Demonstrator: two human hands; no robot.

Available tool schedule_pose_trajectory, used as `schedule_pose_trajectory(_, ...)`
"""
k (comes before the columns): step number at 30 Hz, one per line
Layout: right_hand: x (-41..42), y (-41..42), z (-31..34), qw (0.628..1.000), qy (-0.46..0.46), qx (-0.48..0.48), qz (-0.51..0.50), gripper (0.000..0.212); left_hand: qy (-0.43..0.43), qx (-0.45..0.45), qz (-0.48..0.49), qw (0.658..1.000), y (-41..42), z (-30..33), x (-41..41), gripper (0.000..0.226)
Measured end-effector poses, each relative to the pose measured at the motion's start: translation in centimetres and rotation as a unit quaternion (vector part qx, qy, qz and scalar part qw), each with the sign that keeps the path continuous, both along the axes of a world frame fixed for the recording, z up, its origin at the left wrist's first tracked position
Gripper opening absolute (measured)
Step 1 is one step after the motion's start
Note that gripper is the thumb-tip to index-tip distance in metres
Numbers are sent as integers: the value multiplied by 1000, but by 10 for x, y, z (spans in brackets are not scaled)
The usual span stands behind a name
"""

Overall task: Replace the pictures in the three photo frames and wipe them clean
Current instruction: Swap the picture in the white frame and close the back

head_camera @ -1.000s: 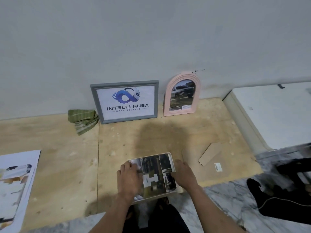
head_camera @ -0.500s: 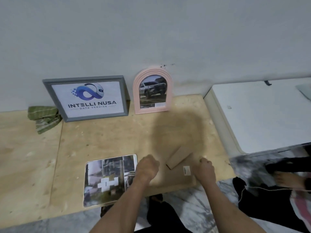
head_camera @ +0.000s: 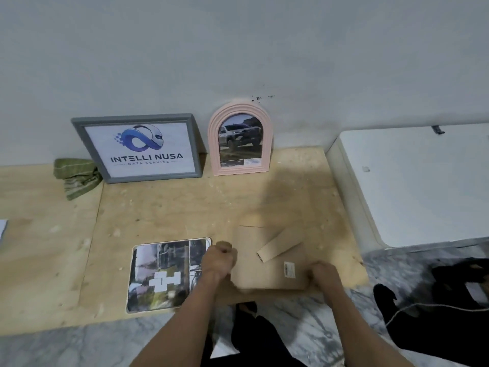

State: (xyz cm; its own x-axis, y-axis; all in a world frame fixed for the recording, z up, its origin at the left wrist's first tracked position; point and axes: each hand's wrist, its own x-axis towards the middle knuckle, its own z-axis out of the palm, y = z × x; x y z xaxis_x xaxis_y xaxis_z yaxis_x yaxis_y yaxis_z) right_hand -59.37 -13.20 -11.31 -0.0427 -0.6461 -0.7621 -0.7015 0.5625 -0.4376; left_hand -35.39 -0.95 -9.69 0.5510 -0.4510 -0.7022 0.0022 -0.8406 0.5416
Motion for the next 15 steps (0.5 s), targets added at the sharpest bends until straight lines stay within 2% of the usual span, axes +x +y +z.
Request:
schedule_pose_trajectory(2,11,5,6,999,-35,10,-37,19,51,-35,50,997,14,-1,17,34)
schedule_pose_trajectory(4,31,15,14,995,-80,20,-50,18,73,-50,93,992,35,-6,39,37)
schedule_pose_trajectory(10,125,70,10,988,-139,66,27,21,41,-74,227,970,124,0,110,22)
schedule_pose_trajectory(15,179,120,1,989,-126,60,54,23,-3,-45,235,971,183,-24,156,18)
